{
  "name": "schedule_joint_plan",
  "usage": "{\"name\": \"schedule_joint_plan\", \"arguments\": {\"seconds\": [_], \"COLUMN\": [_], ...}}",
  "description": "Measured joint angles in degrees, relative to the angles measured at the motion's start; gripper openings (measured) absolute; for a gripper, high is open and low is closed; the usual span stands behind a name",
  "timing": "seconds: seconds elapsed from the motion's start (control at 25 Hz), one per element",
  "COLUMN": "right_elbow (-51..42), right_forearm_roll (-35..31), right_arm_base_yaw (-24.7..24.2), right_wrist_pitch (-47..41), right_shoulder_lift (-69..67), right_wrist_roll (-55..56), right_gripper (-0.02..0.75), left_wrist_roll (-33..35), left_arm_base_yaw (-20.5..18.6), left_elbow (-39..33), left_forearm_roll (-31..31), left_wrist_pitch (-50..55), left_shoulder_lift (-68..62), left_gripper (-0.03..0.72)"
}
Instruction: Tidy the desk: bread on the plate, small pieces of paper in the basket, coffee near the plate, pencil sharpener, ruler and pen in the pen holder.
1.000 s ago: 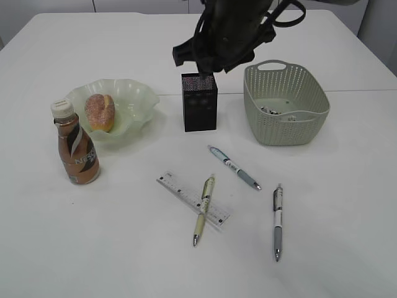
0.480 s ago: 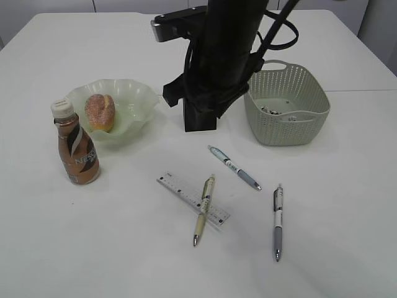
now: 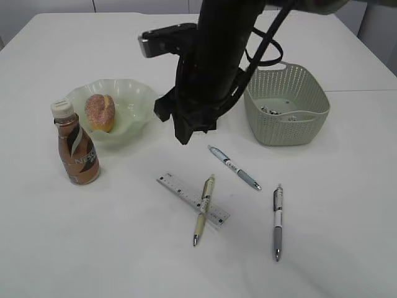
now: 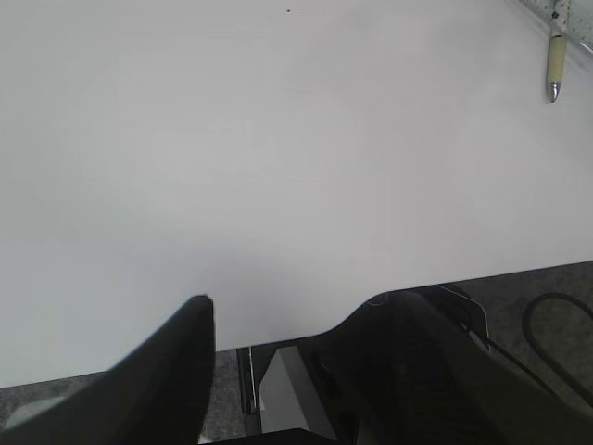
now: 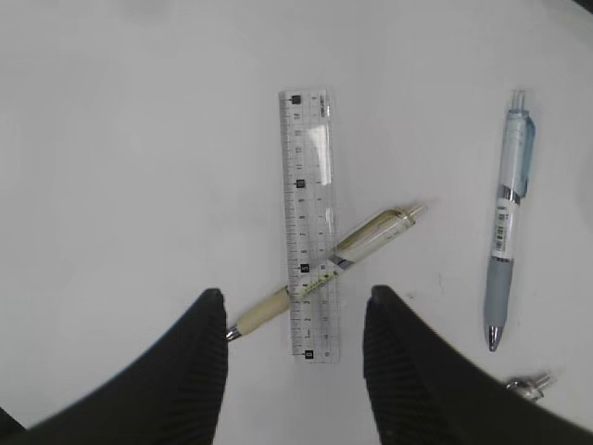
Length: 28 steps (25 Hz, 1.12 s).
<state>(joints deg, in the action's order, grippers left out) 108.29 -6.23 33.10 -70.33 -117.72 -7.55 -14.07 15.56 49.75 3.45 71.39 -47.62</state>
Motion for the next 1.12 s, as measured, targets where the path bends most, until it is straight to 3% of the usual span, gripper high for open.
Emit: {"name": "schedule_joint_plan", "arguments": {"seconds": [0.12, 0.36, 0.92, 1.12], "right_elbow": [0.0, 0.0, 0.12, 7.27], "right_forearm_roll": [0.0, -0.04, -1.09, -1.09], "right_arm_base_yaw": [0.1, 0.73, 0.82, 0.82], "right_wrist_pitch": [0.0, 0.0, 0.26, 0.03], "right_shoulder_lift": [-2.15, -3.92, -4.09, -8.94], "right_wrist_roll": [-0.13, -3.06, -7.12, -7.51], "right_gripper": [0.395, 0.49, 0.5, 0.5], "left_wrist_roll": [0.0, 0.0, 0.0, 0.0], "left_arm_base_yaw": [0.0, 0.0, 0.0, 0.0], "left_elbow": [0.0, 0.0, 0.0, 0.0], "left_forearm_roll": [-0.1, -0.31, -0.34, -0.34], "left_wrist_pitch": [0.0, 0.0, 0.0, 0.0], "left_shoulder_lift": [0.0, 0.0, 0.0, 0.0], "left_gripper": [0.445, 0.445, 0.445, 0.445]}}
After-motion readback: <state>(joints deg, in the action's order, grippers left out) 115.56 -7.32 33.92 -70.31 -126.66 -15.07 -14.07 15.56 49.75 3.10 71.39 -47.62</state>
